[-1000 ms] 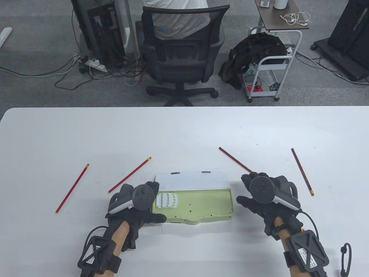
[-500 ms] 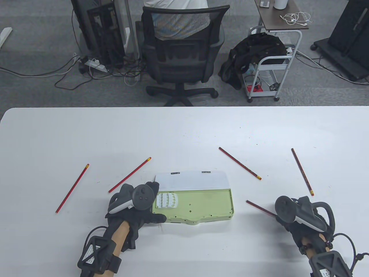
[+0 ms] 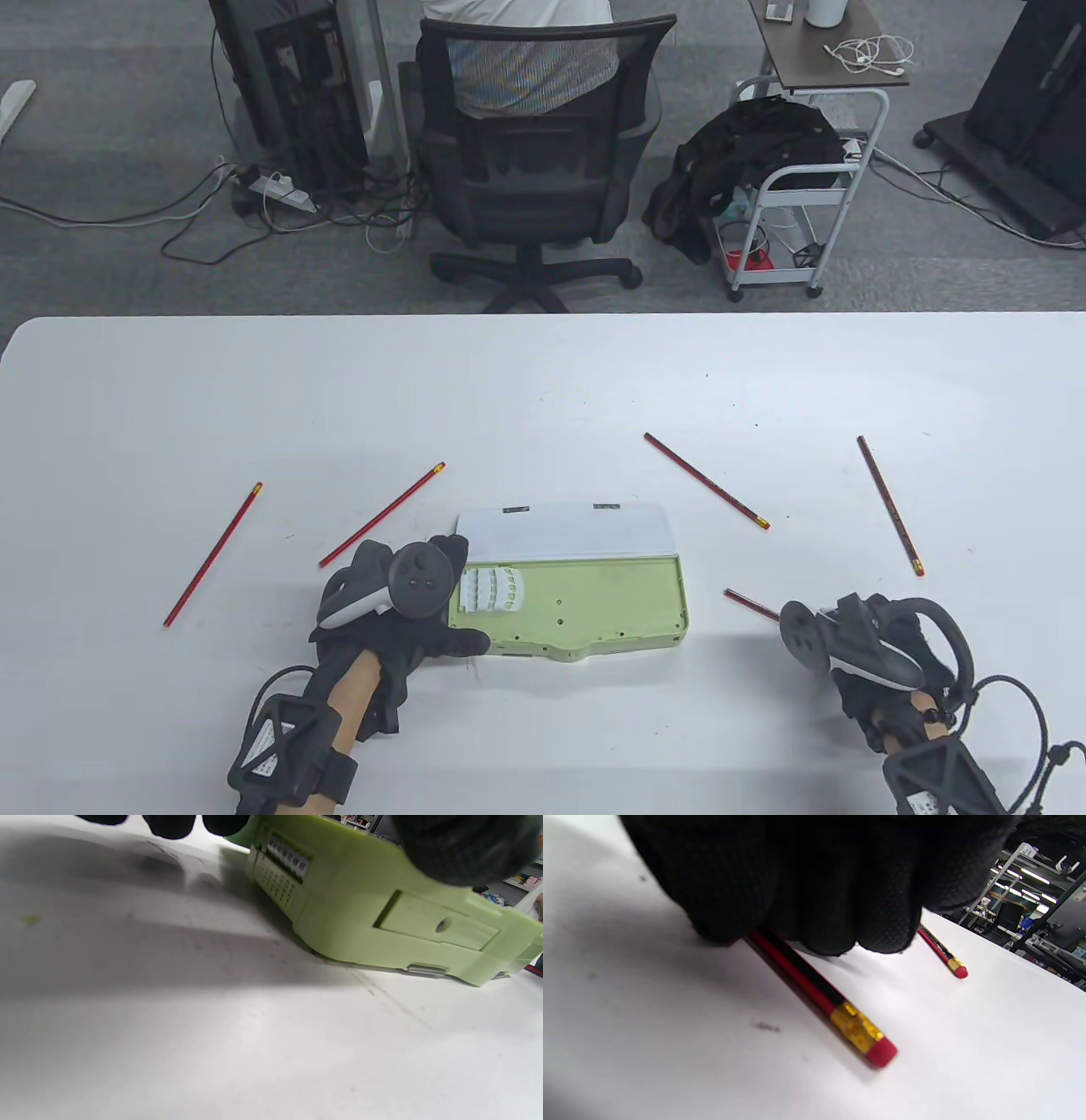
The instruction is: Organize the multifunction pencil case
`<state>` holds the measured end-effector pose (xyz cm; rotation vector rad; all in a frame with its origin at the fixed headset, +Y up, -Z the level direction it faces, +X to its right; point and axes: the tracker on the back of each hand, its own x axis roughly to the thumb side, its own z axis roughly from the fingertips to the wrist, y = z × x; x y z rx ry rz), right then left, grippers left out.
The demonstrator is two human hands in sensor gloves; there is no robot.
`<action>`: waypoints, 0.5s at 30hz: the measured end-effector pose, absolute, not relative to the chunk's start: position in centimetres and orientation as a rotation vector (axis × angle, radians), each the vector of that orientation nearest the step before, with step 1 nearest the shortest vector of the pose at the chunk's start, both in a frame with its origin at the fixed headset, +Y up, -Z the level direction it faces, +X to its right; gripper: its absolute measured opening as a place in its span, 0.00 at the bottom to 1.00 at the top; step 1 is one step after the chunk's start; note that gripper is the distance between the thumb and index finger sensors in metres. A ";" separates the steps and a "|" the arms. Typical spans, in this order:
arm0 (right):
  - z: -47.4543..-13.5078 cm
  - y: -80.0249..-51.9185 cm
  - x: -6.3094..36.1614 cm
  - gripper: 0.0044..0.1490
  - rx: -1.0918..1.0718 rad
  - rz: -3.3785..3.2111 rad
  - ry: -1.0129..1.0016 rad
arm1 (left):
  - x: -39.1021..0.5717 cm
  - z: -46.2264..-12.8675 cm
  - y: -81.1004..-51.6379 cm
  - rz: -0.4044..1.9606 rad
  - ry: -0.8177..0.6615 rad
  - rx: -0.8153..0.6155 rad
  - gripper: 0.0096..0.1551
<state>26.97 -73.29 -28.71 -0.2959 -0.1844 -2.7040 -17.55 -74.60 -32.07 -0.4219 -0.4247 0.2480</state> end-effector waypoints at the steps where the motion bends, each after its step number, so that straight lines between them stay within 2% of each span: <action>1: -28.7 -73.3 26.9 0.26 -0.308 -2.694 -0.174 | -17.6 -32.1 -74.6 0.249 -0.424 -0.423 0.73; 8: -28.5 -73.5 26.9 0.24 -0.338 -2.721 -0.113 | -17.6 -32.1 -74.6 0.253 -0.426 -0.423 0.73; 15: -28.7 -73.8 27.0 0.26 -0.336 -2.715 -0.159 | -17.6 -32.1 -74.6 0.253 -0.427 -0.423 0.73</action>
